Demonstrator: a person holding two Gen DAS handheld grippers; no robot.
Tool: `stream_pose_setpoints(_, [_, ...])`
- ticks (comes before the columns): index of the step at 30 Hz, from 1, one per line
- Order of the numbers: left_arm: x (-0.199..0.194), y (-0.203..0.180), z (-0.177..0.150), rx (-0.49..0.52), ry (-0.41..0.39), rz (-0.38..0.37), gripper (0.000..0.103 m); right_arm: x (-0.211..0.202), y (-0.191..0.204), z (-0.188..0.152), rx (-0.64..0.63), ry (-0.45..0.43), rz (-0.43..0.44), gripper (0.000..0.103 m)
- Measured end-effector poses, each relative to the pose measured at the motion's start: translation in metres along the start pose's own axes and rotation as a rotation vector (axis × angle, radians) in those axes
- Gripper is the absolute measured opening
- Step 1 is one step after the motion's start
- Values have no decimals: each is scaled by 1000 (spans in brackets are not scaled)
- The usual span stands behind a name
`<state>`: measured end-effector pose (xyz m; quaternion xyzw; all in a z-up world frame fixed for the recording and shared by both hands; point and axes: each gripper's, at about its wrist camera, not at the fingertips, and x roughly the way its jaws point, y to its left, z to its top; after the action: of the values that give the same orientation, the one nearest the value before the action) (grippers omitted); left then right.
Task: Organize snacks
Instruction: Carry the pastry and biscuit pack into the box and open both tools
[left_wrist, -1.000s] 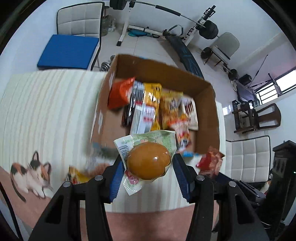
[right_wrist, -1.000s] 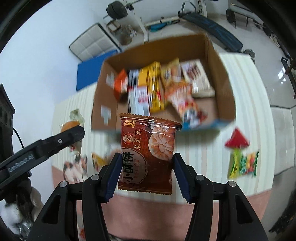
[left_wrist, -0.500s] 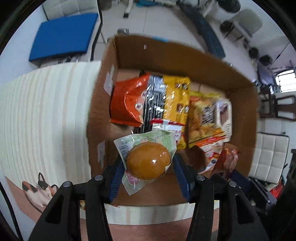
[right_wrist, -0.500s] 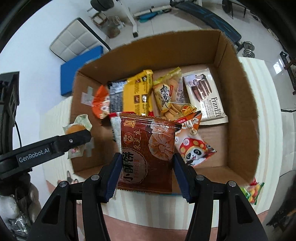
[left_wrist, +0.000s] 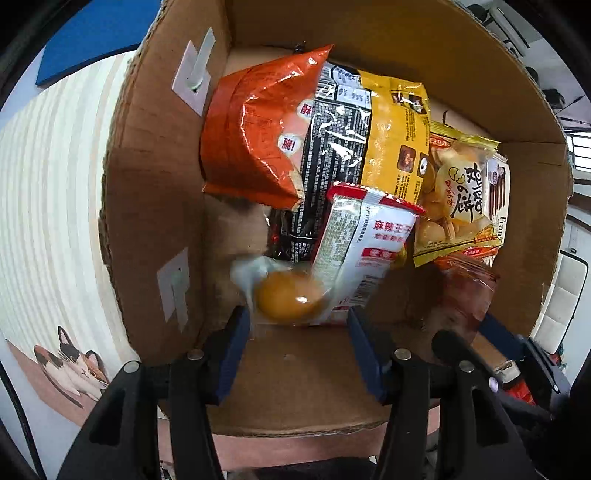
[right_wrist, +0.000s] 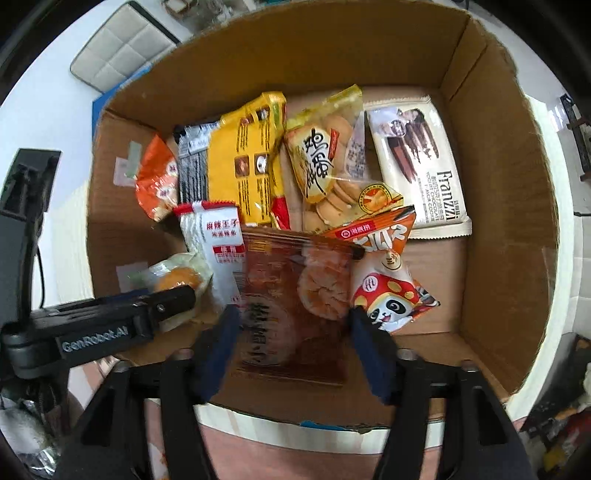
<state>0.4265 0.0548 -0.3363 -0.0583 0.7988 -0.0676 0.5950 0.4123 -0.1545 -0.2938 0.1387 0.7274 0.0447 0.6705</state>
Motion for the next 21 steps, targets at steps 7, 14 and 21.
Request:
stream_pose_setpoints(7, [-9,-10,-2,34,-31,48,90,-4,2,-2,-58,-2,-96,93])
stream_pose_setpoints(14, [-22,-20,-8,51,-77,80,90,-15,-6,-6,-54,-32,-151,96])
stream_pose_setpoints(21, [-53,-26,-32,60,-219,101,90,-39,-14,-21,-46,-109,-168,97])
